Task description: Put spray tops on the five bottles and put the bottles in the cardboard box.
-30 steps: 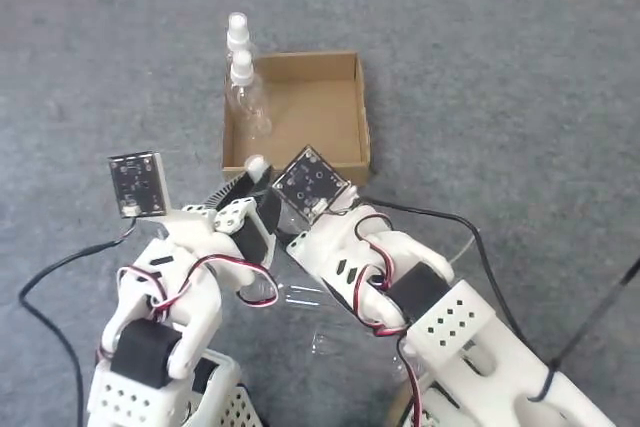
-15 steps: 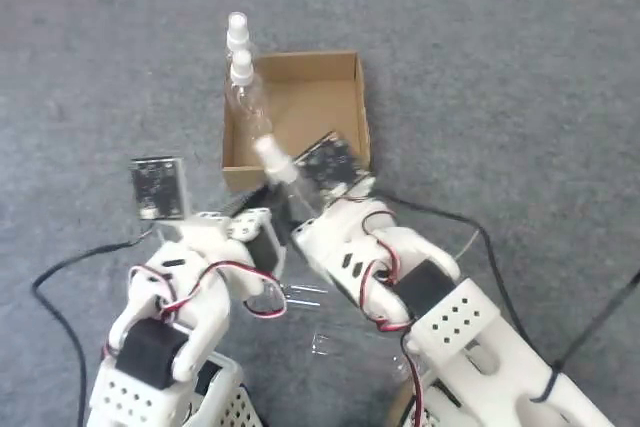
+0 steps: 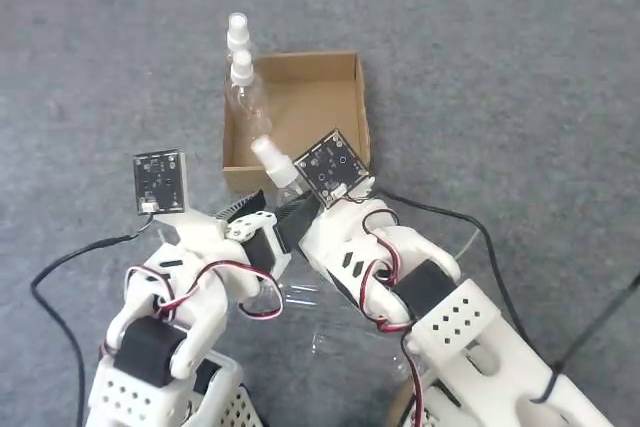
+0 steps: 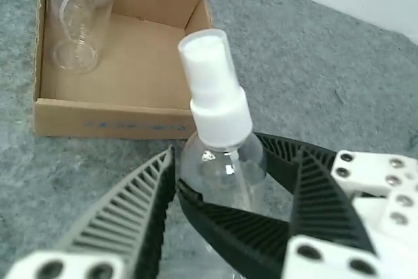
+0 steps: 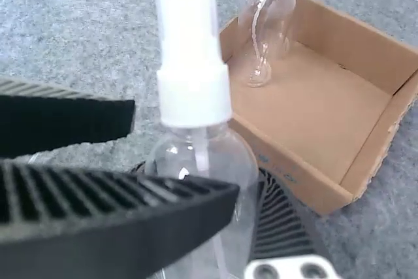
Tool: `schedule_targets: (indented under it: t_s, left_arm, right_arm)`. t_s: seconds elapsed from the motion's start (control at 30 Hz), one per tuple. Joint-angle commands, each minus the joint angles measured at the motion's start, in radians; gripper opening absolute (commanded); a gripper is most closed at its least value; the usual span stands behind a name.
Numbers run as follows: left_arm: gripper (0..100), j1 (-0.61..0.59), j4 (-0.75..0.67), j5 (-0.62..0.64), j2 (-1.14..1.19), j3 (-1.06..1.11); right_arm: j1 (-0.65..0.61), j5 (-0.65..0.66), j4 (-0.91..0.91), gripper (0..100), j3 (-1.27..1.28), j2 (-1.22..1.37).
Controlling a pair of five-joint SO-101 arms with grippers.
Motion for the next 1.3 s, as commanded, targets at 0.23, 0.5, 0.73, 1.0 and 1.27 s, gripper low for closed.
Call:
schedule_targets:
  t_s: [0.23,0.5,0.73,1.0,1.27]
  left_arm:
    - [27,-0.018,0.069,-0.003,-0.014,-0.140]
    - [27,-0.160,0.035,-0.003,-0.014,-0.143]
    - [27,-0.161,0.029,0.069,-0.014,-0.143]
    - [27,-0.189,0.017,0.074,-0.014,-0.143]
    - [4,-0.299,-0.091,0.072,-0.012,-0.133]
  right_arm:
    - [0.005,0.018,-0.027,0.6,-0.032,-0.042]
    - [0.015,0.018,-0.027,0.6,-0.032,-0.044]
    - [0.065,0.014,-0.051,0.6,-0.032,-0.045]
    - [0.058,0.017,-0.045,0.6,-0.005,-0.113]
    - [0.056,0.018,-0.054,0.6,0.078,-0.311]
